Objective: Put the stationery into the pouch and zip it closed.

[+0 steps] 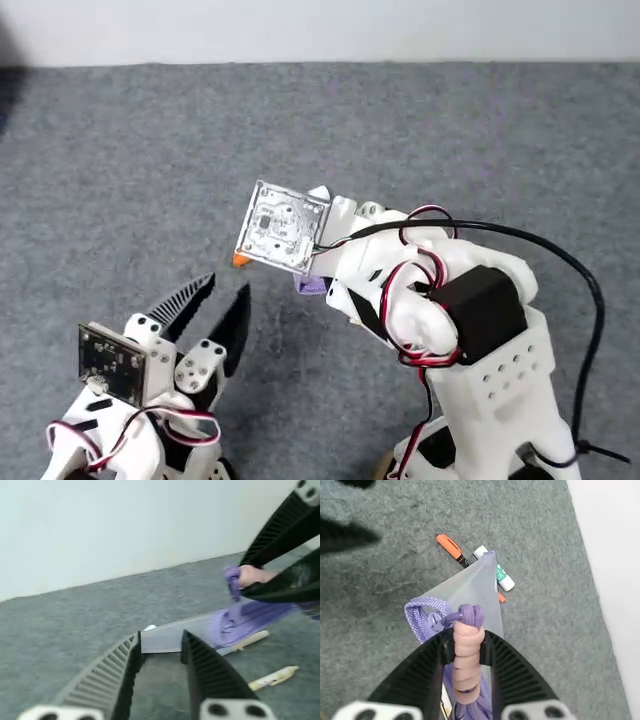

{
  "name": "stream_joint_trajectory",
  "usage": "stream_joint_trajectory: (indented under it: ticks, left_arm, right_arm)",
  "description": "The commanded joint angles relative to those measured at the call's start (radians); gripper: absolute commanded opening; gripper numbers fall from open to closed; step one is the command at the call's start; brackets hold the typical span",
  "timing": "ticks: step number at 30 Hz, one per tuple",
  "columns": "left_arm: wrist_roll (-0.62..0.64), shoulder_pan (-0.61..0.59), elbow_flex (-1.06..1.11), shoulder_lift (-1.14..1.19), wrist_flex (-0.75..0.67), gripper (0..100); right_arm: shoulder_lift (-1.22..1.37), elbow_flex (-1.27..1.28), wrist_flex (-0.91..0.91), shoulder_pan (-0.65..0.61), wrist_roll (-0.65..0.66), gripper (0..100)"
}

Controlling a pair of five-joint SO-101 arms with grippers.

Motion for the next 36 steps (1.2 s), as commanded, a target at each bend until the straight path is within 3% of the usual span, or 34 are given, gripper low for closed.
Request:
stream_joint_trajectory:
  ticks: [1,7,16,20,24,36]
  left_arm:
    - [0.038,0.057,-0.047,0.005,-0.003,15]
    - [0.038,0.126,-0.047,0.028,-0.021,15]
    - [0.038,0.141,-0.071,0.272,-0.140,15]
    - [0.038,0.144,-0.131,0.338,-0.120,15]
    - [0.038,0.229,-0.163,0.379,-0.100,15]
    - [0.037,0.232,-0.081,0.405,-0.101,15]
  right_arm:
    - [-0.031,-0.006,0.013,-0.010,-0.032,0.8]
    - [-0.033,-0.003,0.044,-0.012,-0.035,0.8]
    - [-0.024,-0.002,0.045,-0.012,-0.032,0.8]
    - [-0.024,-0.002,0.045,-0.012,-0.032,0.8]
    - [-0.024,-0.002,0.042,-0.012,-0.031,0.8]
    - [-0.030,-0.002,0.045,-0.012,-0.031,0.8]
